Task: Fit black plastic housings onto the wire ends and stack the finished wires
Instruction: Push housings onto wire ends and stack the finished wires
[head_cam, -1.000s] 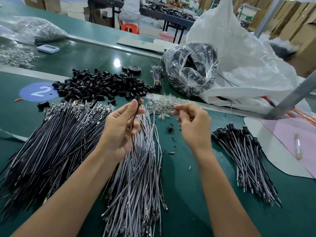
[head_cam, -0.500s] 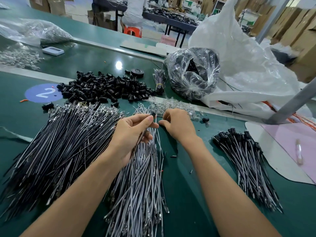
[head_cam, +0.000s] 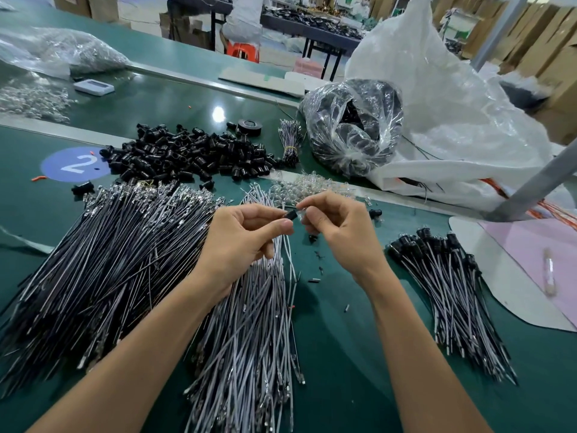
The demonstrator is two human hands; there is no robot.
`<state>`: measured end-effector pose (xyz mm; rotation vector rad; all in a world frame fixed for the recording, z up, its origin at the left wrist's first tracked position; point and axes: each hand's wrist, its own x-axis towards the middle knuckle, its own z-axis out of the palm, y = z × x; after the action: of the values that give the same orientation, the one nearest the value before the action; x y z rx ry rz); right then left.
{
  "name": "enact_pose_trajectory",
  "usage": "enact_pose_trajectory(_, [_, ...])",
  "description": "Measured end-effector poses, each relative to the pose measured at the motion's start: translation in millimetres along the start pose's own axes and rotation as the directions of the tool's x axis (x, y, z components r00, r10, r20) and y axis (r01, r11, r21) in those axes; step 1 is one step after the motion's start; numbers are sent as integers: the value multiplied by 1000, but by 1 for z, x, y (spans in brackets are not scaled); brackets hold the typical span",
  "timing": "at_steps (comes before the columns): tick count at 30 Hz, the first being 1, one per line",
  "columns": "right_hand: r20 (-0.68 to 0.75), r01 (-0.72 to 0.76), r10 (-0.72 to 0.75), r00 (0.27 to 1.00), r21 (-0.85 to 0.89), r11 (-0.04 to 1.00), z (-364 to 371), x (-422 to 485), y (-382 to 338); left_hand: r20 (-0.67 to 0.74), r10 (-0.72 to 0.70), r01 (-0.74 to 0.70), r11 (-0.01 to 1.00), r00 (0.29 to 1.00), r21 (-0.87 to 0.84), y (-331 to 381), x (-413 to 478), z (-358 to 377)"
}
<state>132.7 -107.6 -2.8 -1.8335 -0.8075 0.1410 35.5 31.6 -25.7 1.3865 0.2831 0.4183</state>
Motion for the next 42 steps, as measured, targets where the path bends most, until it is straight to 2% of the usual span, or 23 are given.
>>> enact_pose_trajectory(11, [-35,28,-30,999,-48,998,-1,-4,2,-3,105,-104,989,995,103,-5,2,-1])
enact_pose_trajectory(25, [-83,48,-43,996,51,998,0,-11,1,3,74,-73,997,997,-30,-3,0,4])
enact_pose_trajectory(38, [24,59,-56,998,-139,989,-11,-10,2,70,96,-99,994,993,36,-2,-3,6])
enact_pose_trajectory(42, [-9,47,-48,999,-46,998,-8,-11,3,68,97,-100,994,993,42,-2,-3,6])
